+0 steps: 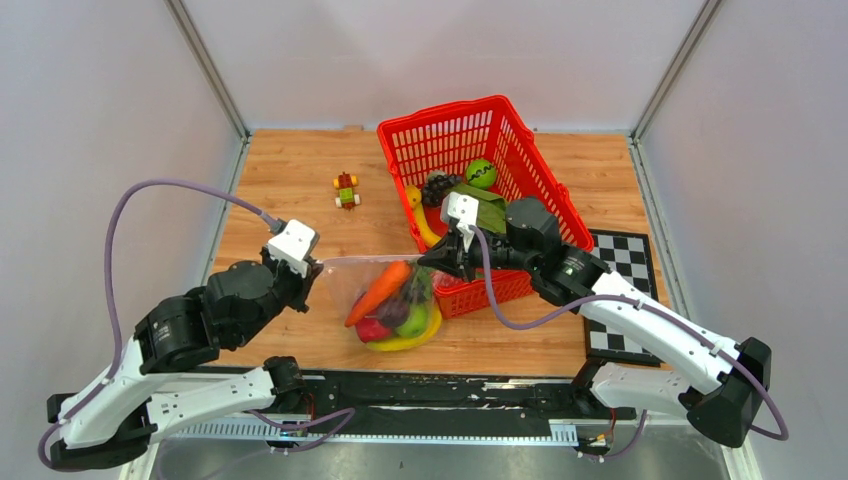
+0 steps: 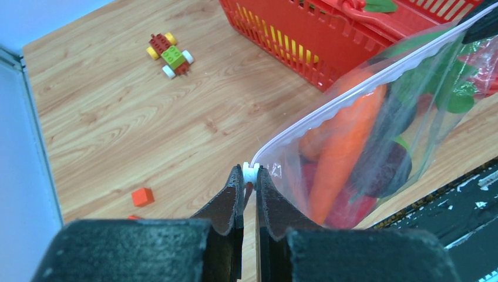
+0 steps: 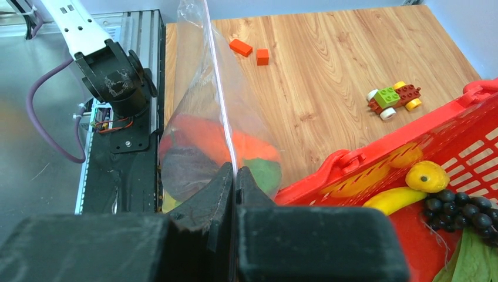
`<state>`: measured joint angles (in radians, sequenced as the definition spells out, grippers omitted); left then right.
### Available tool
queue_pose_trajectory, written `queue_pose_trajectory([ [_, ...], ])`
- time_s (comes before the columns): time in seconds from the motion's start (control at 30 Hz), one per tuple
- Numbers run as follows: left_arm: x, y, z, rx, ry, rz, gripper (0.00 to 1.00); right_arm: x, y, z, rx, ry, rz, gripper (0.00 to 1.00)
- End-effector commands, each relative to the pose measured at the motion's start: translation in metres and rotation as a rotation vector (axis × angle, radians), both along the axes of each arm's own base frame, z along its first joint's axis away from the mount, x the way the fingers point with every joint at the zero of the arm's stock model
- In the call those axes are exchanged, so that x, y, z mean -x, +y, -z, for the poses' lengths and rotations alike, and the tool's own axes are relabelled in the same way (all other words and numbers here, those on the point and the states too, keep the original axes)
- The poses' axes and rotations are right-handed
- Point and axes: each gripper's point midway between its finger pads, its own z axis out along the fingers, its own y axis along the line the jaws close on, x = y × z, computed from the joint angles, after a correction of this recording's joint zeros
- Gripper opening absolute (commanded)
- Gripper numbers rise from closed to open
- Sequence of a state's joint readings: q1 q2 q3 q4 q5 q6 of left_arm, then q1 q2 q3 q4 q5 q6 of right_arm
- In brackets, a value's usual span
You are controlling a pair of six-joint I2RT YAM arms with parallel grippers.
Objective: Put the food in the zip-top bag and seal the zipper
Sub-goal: Zip the zipper food storage bag at the center of the board.
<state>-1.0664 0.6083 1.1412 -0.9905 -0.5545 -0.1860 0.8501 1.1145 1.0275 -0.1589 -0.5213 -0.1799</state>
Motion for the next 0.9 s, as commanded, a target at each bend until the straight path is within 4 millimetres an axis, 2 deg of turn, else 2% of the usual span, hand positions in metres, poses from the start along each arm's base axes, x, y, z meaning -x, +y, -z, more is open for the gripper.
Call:
queue_pose_trajectory([
  [0.0,-0.002,0.037,-0.007,-0.051,-0.037,-0.126,0.03,-0.008,-0.002,-0.031,-0.085,-0.057,0.036,0.0],
  [0.13,-0.002,0.04,-0.006,-0.072,-0.033,-0.129,0.06,-0.006,0.002,-0.032,-0.089,-0.042,0.011,0.0],
  [0.33,-0.002,0.029,-0.011,-0.044,-0.042,-0.086,0.16,-0.004,0.01,-0.031,-0.095,-0.02,-0.028,0.0],
  [0.43,-0.002,0.022,-0.016,-0.008,-0.052,-0.058,0.31,-0.002,0.015,-0.032,-0.101,-0.002,-0.054,0.0],
  [0.5,-0.002,0.019,-0.02,0.017,-0.063,-0.051,0.46,-0.001,0.018,-0.032,-0.102,0.008,-0.067,0.0],
  [0.57,-0.001,0.018,-0.025,0.045,-0.075,-0.043,0.52,-0.002,0.021,-0.032,-0.101,0.016,-0.074,0.0],
  [0.73,-0.001,0.024,-0.045,0.141,-0.124,-0.07,0.8,-0.005,0.03,-0.037,-0.105,0.025,-0.095,0.0],
  [0.87,0.001,0.034,-0.068,0.279,-0.188,-0.104,0.91,-0.01,0.042,-0.044,-0.111,0.038,-0.121,0.0],
])
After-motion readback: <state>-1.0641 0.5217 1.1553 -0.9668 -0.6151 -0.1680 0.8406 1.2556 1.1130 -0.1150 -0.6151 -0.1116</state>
